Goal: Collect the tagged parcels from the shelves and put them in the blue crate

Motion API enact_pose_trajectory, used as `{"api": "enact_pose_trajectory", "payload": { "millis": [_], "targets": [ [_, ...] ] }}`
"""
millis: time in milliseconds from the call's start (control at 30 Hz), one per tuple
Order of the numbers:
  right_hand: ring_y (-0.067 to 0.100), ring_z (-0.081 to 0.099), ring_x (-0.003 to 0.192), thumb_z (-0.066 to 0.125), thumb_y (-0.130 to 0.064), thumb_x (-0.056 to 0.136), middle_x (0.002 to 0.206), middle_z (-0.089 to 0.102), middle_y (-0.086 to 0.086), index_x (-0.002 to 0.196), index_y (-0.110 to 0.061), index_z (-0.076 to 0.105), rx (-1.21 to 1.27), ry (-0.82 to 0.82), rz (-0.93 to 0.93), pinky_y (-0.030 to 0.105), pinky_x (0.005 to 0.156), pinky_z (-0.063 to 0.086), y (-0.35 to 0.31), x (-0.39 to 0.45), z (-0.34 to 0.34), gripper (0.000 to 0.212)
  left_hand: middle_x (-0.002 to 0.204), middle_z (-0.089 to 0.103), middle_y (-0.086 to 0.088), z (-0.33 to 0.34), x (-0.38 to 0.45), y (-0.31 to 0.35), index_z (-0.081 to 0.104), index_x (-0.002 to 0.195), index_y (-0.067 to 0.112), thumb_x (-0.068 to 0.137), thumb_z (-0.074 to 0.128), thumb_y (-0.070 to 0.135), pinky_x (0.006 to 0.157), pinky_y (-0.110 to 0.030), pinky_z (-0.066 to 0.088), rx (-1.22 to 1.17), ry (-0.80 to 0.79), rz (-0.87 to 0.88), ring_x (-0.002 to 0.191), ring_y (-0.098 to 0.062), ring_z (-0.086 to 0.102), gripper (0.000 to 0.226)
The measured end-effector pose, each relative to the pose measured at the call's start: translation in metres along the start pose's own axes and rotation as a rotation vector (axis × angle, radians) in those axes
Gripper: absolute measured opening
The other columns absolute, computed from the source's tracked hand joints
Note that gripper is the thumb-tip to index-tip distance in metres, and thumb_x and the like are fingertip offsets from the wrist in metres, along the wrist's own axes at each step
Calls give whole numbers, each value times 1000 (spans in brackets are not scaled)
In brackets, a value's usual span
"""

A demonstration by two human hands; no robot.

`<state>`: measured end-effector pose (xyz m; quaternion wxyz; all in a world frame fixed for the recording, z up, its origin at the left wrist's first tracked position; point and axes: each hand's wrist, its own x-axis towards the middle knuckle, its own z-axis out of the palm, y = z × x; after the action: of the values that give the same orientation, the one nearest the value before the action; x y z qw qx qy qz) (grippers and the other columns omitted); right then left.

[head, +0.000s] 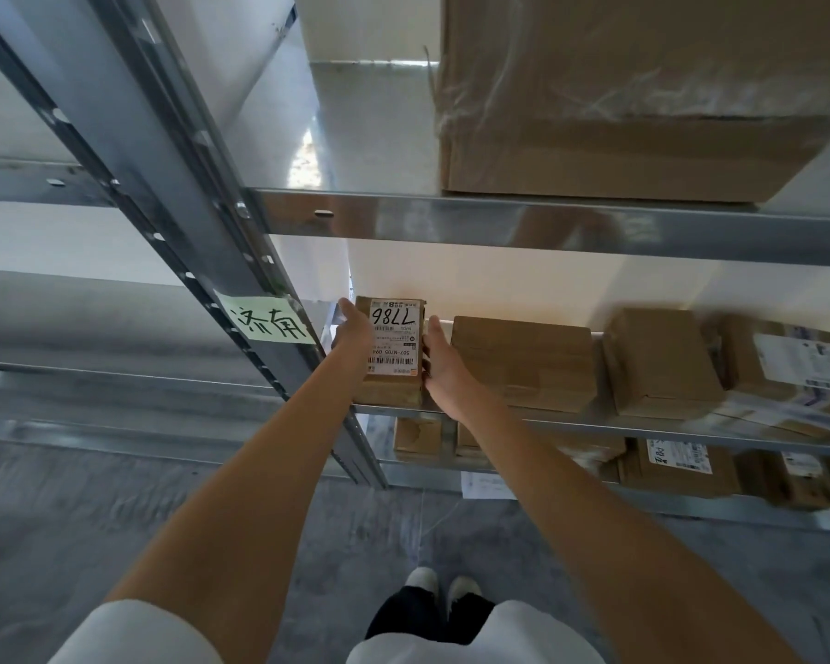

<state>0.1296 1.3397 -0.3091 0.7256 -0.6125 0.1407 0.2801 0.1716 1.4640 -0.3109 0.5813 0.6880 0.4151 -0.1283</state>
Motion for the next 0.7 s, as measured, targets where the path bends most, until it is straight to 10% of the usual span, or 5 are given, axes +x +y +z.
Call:
{"api": "enact_pose_trajectory", "payload": {
  "millis": [167,267,400,600,700],
  "targets": [
    [19,60,114,13,-56,102,127,64,5,131,-24,55,-95,30,-12,29,95,44,6,10,11,60,112,65,-13,3,3,-5,56,120,13,95,3,62,84,-36,54,44,27,-21,102,-29,64,77],
    [4,62,88,22,-45,105,106,66,-1,124,-12,57,-241,185,-201,4,65,47,-7,-5,3,52,130,50,-18,6,-3,2,39,135,10,102,30,40,96,-42,48,430,286,335,117,-33,50,47],
    [8,49,120,37,-35,105,132,55,-1,137,-12,50,-406,546,-504,4,91,31,-15,-25,-59,42,138,51,-10,29,-39,5,48,133,10,104,30,33,107,-39,42,200,135,723,125,-23,49,42],
    [6,45,66,35,-28,106,77,53,4,87,-9,55,-519,853,-423,25,68,35,4,-35,-160,33,157,26,-1,96,-78,-27,27,150,23,102,28,45,117,-38,21,56,-261,463,143,-22,27,53],
    [10,48,81,37,-36,104,98,51,5,108,-14,55,-458,738,-280,30,76,38,23,-34,-183,29,153,32,-9,113,-66,-39,29,149,15,103,23,44,115,-41,24,158,-240,357,139,-25,32,56]
  ]
}}
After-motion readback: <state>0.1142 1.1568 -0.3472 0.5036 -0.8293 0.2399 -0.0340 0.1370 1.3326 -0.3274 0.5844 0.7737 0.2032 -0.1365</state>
